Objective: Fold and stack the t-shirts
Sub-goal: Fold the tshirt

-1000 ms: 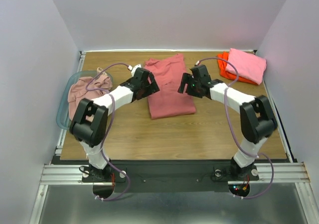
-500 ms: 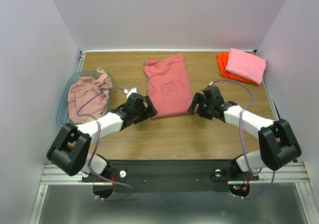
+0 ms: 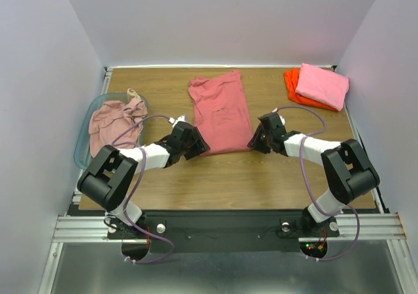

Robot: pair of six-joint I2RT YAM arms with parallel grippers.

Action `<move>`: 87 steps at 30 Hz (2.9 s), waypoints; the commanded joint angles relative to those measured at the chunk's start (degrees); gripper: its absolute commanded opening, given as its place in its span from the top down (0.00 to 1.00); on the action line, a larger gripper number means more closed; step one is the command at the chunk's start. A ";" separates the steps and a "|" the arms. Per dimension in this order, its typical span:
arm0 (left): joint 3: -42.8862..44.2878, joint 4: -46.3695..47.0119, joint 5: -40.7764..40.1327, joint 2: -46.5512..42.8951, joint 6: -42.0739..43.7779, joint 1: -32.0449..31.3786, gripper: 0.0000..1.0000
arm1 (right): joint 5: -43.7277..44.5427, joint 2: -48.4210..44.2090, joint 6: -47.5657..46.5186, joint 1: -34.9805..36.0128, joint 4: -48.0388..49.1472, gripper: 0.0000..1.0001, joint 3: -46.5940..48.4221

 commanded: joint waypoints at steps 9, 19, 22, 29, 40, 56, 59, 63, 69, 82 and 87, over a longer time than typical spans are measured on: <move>-0.45 1.60 3.39 5.71 -0.87 -0.10 1.00 | 1.35 -5.50 1.60 -0.30 1.52 0.90 -6.88; -7.12 -7.78 -2.05 -8.60 -4.80 -11.24 1.00 | -5.57 -21.48 -1.65 -0.30 -5.13 0.95 -13.29; -9.14 -10.00 -2.85 -16.24 -7.71 -17.84 1.00 | -6.91 -32.51 -1.91 -0.29 -12.51 0.95 -16.11; -9.51 -13.78 -2.59 -31.19 -11.94 -24.18 1.00 | -7.61 -54.08 -0.34 -0.21 -25.72 0.97 -16.04; 1.39 -23.27 -13.57 -32.70 -9.39 -21.38 1.00 | 2.66 -40.94 -4.81 -0.30 -24.59 0.97 4.61; 11.59 -16.16 -4.36 -18.38 4.40 1.90 1.00 | 6.71 -5.08 -11.32 -0.38 -17.46 1.00 31.93; 13.87 -14.67 -0.32 -13.55 6.25 5.94 1.00 | 7.33 0.02 -11.23 -0.56 -17.20 1.00 35.54; 16.16 -11.86 3.55 -7.84 7.48 9.47 1.00 | 8.29 3.89 -11.06 -1.00 -16.85 1.00 38.10; 21.17 -10.18 10.85 2.27 9.77 12.90 1.00 | 6.36 10.13 -12.20 -2.49 -16.50 1.00 42.93; 29.97 -9.74 15.69 10.11 10.91 16.42 0.16 | -0.06 21.48 -13.87 -5.39 -16.58 0.19 51.74; 24.70 -8.95 15.43 3.53 10.83 15.55 0.15 | -1.63 15.86 -14.83 -5.39 -16.50 0.12 45.86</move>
